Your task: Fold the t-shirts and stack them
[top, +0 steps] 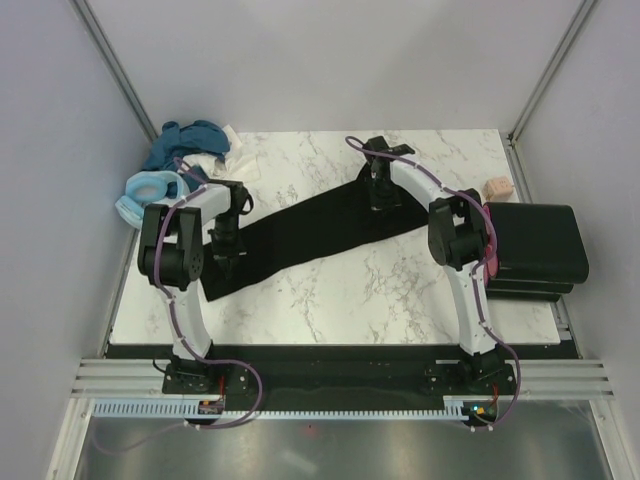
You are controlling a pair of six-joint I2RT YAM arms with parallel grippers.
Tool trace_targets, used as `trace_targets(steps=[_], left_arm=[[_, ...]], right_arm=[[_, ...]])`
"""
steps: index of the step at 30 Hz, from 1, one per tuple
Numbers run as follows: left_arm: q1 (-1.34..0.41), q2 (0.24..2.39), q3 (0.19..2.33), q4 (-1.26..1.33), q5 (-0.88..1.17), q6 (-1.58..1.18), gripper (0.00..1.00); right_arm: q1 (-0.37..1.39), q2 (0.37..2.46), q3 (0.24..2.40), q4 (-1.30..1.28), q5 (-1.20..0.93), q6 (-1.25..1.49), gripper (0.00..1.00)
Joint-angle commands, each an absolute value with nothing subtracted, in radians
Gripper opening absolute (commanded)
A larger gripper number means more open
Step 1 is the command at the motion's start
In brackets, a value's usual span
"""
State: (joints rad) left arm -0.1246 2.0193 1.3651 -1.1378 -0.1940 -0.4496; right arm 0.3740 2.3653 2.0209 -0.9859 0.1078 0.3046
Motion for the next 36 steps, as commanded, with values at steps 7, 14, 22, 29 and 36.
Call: trace_targets(steps=[7,14,22,29,36], left_arm=[[-0.339,1.991,1.292,-1.115,-0.083,-0.437,0.02],[-0.537,2.009,1.380,-1.147,-0.023,-0.451,0.02],[-0.632,2.003,1.387,-1.161,-0.005,-0.463,0.02],[-0.656,1.941,1.324,-1.135,0.023,-0.457,0.02],[-0.652,1.836,1.393,-1.120,-0.109,-0.501,0.03]], right_arm=[[0.377,2.516,2.227,-1.006,0.080,0.328,0.00],[0.371,2.546,2.293,-1.008,0.083,0.330,0.00],[0.324,2.612,2.447,-0.993,0.118,0.316,0.00],[0.285,2.618,2.450,-0.882,0.035,0.328,0.09],[0.290,2.420,2.251,-0.733,-0.116,0.318,0.45]])
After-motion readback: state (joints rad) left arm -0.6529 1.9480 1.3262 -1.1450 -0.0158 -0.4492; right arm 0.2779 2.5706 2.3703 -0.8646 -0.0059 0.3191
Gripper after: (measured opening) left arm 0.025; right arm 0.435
